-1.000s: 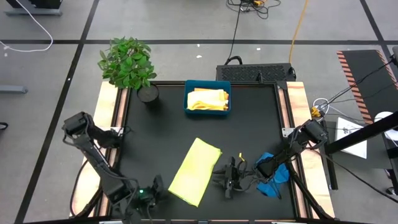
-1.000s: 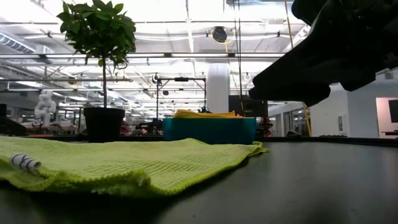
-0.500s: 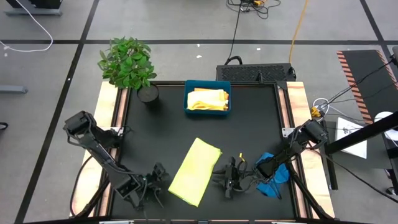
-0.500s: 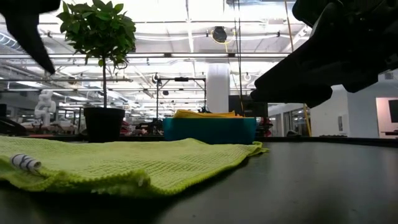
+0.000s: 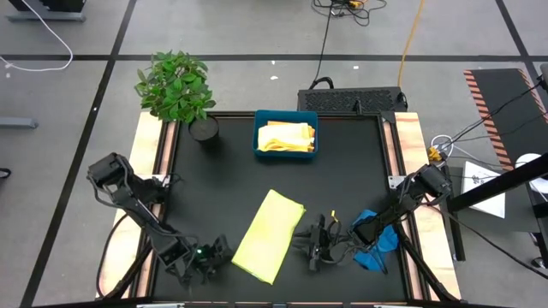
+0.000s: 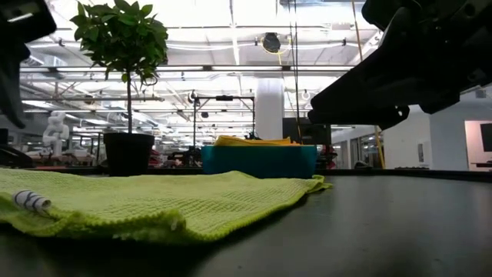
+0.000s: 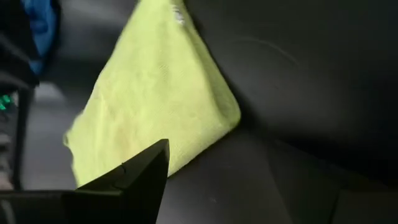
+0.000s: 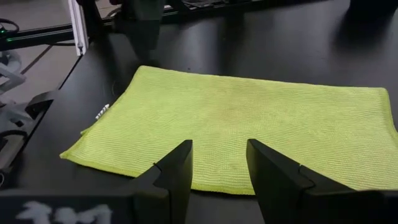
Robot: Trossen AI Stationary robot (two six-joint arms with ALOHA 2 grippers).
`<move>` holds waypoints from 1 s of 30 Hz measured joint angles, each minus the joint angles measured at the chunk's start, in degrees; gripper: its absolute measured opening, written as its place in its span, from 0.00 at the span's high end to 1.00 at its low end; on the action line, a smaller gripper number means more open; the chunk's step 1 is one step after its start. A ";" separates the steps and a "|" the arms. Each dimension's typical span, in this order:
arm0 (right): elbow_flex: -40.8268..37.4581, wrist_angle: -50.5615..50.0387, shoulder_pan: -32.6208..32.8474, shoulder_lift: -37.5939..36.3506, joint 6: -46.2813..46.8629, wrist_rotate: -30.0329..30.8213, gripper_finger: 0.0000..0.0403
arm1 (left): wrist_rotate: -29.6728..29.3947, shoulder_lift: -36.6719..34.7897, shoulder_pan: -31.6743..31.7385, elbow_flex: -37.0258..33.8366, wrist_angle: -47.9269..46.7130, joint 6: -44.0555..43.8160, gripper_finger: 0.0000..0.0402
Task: Fold microfiber towels
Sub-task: Fold the green microfiber towel
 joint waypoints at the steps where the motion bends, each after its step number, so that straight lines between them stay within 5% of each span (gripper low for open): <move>1: 0.00 0.01 0.00 0.00 -0.01 0.02 0.65 | -0.47 0.28 -0.06 -0.09 -0.03 1.97 0.32; 18: 0.00 0.05 0.00 0.00 0.52 -0.01 0.65 | -5.21 6.84 1.18 0.08 3.74 10.64 0.33; 21: 0.23 3.26 -0.02 0.15 2.73 -4.85 0.65 | -6.10 6.90 0.74 0.05 3.88 11.10 0.33; 30: 14.61 1.25 1.40 10.49 -9.23 -9.47 0.65 | -5.29 7.00 1.60 -0.08 7.50 14.88 0.33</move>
